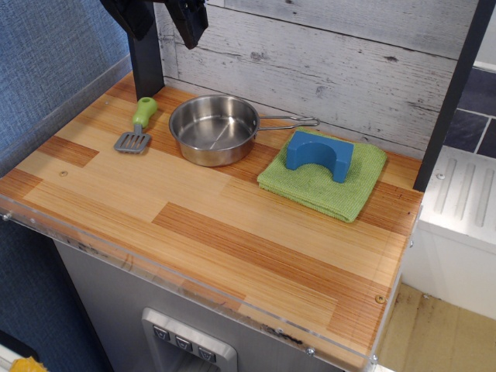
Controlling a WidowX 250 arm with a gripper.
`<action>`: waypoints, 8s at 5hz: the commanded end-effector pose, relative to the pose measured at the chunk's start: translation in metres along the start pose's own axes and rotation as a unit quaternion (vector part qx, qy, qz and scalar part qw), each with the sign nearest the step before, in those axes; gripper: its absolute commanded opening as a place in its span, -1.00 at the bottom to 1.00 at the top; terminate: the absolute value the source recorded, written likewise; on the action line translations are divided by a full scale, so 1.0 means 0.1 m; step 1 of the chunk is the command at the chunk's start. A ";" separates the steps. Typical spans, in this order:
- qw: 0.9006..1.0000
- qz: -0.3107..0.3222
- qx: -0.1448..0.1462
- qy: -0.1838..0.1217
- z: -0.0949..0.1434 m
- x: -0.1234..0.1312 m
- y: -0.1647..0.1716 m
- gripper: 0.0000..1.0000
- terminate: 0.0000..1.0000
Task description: Put the blue item near the tip of the spatula.
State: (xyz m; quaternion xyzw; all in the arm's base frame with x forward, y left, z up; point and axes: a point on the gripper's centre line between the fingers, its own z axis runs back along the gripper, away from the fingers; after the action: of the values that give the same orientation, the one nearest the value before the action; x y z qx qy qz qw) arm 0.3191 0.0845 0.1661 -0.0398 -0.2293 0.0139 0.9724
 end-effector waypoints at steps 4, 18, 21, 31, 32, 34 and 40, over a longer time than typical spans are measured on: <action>0.978 0.209 -0.003 -0.025 -0.23 0.20 -1.15 1.00 -1.00; 0.687 0.712 0.146 0.031 -1.52 0.02 -1.10 -1.00 -1.00; 0.759 0.644 0.094 0.013 -1.25 0.37 -1.24 -1.00 -1.00; 0.702 0.680 0.189 -0.095 -0.41 -0.61 0.66 -1.00 -1.00; 0.695 0.683 0.208 -0.089 -0.52 -0.66 0.80 -1.00 -1.00; 0.691 0.685 0.221 -0.067 -0.77 -0.75 0.96 -1.00 -1.00; 0.682 0.710 0.170 -0.027 -0.93 -0.70 0.69 1.00 -1.00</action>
State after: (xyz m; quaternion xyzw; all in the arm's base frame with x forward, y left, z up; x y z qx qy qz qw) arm 0.2927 0.1335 0.0274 -0.0130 -0.1280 0.7421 0.6578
